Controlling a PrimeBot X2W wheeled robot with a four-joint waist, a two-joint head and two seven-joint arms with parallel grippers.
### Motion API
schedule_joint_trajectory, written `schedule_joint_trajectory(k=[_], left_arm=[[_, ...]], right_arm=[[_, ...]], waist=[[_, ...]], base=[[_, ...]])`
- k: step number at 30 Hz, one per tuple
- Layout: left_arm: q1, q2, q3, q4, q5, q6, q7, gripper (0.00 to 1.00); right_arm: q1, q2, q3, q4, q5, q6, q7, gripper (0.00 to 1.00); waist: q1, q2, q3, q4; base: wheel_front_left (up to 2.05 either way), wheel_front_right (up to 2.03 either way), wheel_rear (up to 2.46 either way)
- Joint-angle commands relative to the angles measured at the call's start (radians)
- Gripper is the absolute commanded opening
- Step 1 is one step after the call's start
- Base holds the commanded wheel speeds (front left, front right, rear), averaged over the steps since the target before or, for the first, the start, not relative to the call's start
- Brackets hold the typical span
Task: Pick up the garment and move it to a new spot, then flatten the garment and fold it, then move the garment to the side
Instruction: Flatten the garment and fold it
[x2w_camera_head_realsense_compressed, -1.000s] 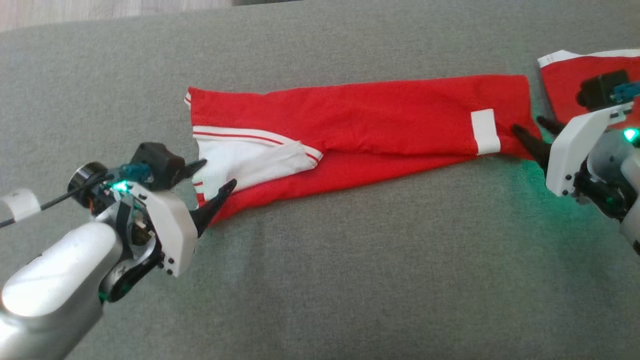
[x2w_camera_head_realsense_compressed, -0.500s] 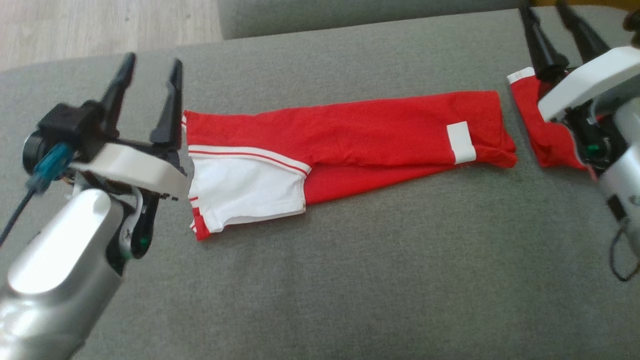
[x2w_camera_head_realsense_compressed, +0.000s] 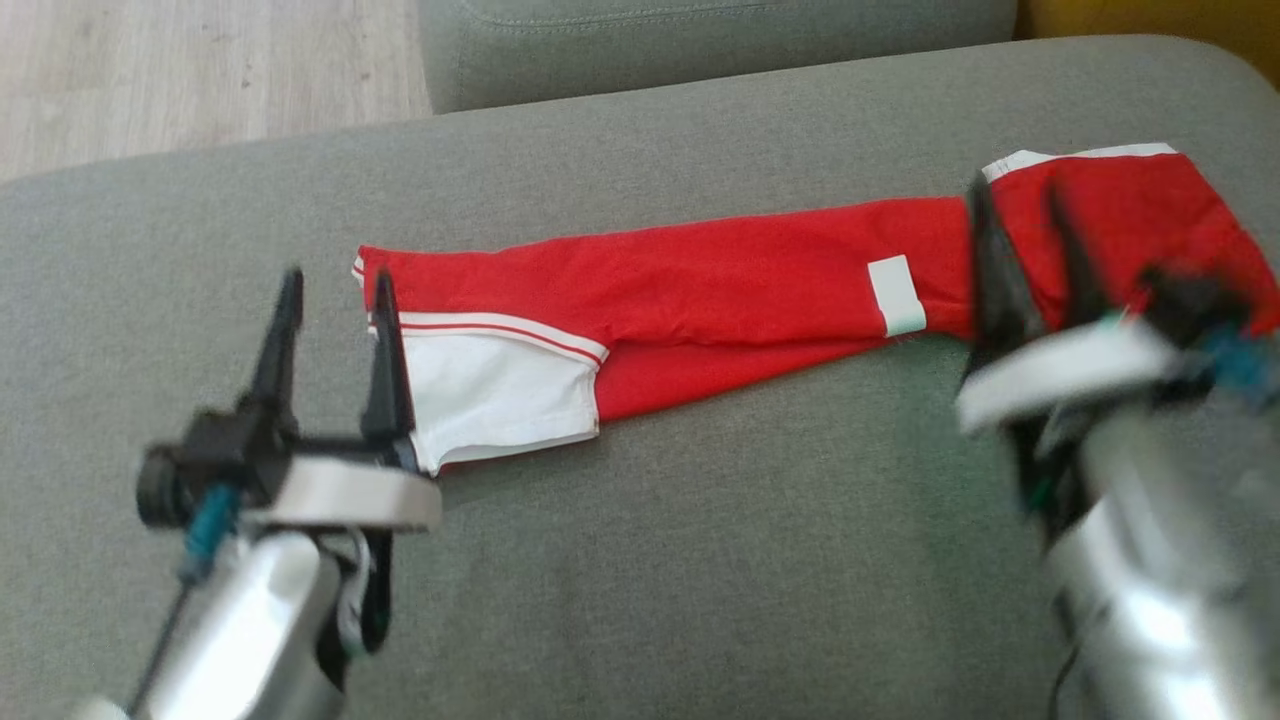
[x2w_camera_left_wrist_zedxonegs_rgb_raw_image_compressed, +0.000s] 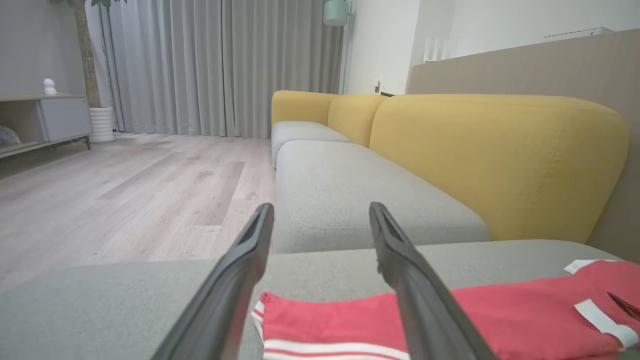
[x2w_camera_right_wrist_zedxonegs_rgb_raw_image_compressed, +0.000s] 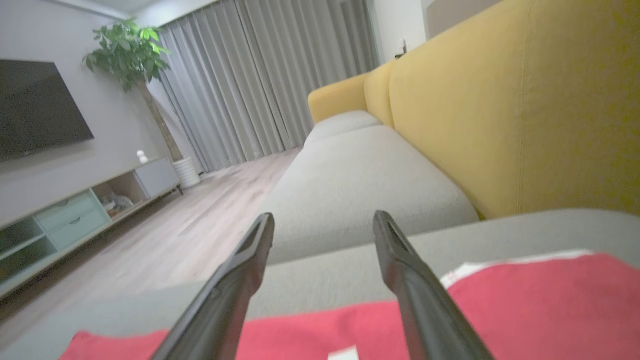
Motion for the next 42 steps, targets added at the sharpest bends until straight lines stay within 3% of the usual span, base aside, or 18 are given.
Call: schedule_joint_trajectory(k=[1, 8, 17, 30, 38, 39, 41, 42], left_arm=[[0.006, -0.001, 0.066, -0.020, 0.027, -0.013, -0.007, 1.00], [0.086, -0.095, 0.156, 0.023, 0.139, -0.097, -0.008, 1.00], [0.052, -0.149, 0.220, 0.056, 0.237, -0.186, -0.008, 1.00], [-0.007, -0.209, 0.250, 0.113, 0.295, -0.261, -0.008, 1.00], [-0.017, -0.226, 0.274, 0.129, 0.320, -0.283, -0.008, 1.00], [-0.019, -0.227, 0.278, 0.133, 0.323, -0.286, -0.008, 1.00], [-0.024, -0.229, 0.286, 0.140, 0.329, -0.290, -0.008, 1.00], [-0.026, -0.230, 0.290, 0.143, 0.332, -0.291, -0.008, 1.00]], right_arm=[[0.048, 0.041, -0.006, -0.059, -0.059, -0.001, -0.011, 1.00], [0.201, 0.106, -0.083, -0.151, -0.169, -0.001, -0.011, 1.00], [0.136, 0.113, -0.128, -0.165, -0.259, -0.001, 0.039, 1.00], [-0.073, 0.113, -0.412, 0.099, -0.405, -0.001, 0.187, 1.00], [-0.125, 0.114, -0.470, 0.250, -0.472, -0.001, 0.223, 1.00], [-0.130, 0.114, -0.467, 0.269, -0.472, -0.001, 0.229, 0.94], [-0.141, 0.114, -0.449, 0.300, -0.475, -0.001, 0.233, 0.00], [-0.147, 0.113, -0.441, 0.310, -0.476, -0.001, 0.229, 0.00]], waist=[[0.0001, -0.0001, 0.001, 0.001], [0.0001, -0.0001, 0.011, 0.006], [0.0001, -0.0001, 0.079, 0.019], [0.0001, -0.0001, 0.182, 0.084], [0.0001, -0.0001, 0.199, 0.089], [0.0001, -0.0001, 0.200, 0.088], [0.0001, -0.0001, 0.199, 0.084], [0.0001, -0.0001, 0.196, 0.081]], base=[[0.00, 0.00, 0.00], [0.00, 0.00, 0.00], [0.00, 0.00, 0.00], [0.00, 0.00, 0.00], [0.00, 0.00, 0.00], [0.00, 0.00, 0.00], [0.00, 0.00, 0.00], [0.00, 0.00, 0.00]])
